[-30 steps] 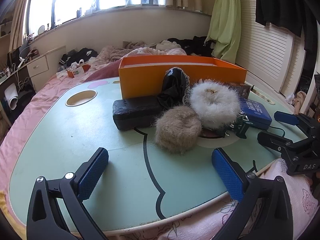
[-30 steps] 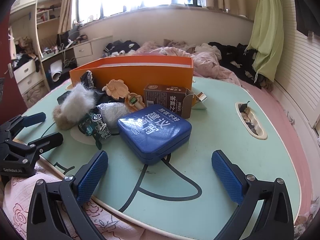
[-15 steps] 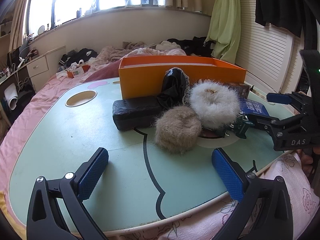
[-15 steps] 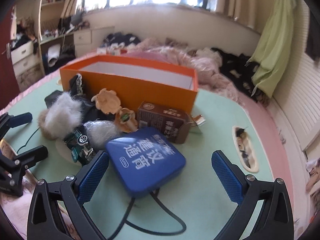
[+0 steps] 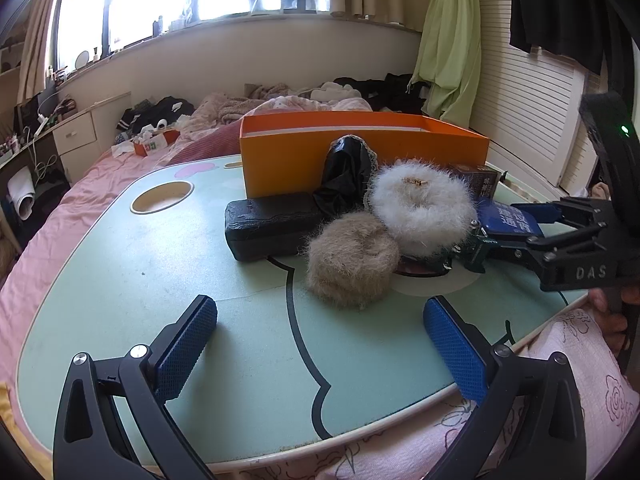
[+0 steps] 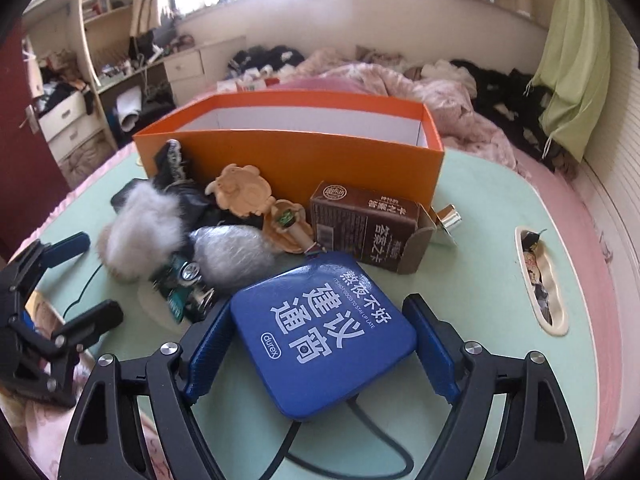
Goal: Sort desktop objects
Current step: 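Grasp the blue tin with the right gripper, then carry the blue tin into the box with right while left drops brown fluffy ball in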
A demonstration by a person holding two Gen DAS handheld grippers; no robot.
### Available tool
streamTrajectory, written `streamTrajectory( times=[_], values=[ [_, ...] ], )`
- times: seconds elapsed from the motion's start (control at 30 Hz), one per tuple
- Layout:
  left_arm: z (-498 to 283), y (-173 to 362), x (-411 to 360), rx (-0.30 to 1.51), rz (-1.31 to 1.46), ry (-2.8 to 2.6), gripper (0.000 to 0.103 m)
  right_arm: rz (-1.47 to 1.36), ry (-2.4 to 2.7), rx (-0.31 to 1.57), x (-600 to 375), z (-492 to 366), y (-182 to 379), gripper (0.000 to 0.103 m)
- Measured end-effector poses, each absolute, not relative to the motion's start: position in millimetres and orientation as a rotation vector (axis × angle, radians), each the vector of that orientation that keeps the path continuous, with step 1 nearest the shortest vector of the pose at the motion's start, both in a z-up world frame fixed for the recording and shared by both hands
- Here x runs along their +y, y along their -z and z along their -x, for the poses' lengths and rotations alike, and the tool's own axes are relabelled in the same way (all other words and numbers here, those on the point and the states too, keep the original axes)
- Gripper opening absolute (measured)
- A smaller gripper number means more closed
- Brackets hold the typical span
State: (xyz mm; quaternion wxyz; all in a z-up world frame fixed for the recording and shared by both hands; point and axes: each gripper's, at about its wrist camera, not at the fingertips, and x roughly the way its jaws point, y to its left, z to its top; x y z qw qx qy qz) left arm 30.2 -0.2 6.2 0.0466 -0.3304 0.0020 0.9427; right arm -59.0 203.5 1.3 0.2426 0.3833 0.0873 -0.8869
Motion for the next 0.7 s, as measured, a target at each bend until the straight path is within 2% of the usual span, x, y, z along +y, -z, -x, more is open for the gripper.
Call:
streamTrajectory(
  times=[0.3,0.47,0.63,0.7],
  values=[
    [-34.3,-10.0,-5.5,-0.076,0.966,-2.866,0.102,-0.796,2.487,0.003,231.7,15.9,-10.4,0.084],
    [-32.7,-14.5,-6.1,-0.100,0.940,-2.847,0.085,-0.763,2.492,-0.006,230.6,8.8,-12.7,0.084],
    [-17.6,-19.2,-6.3,-0.093,0.989,-2.847,0.083,-0.765,2.491,0.011,227.4,7.4,-12.1,0.084],
    [-15.3,-20.1,-3.6,-0.076,0.991,-2.820,0.078,-0.768,2.492,0.008,228.4,7.3,-11.1,0.084]
  ],
)
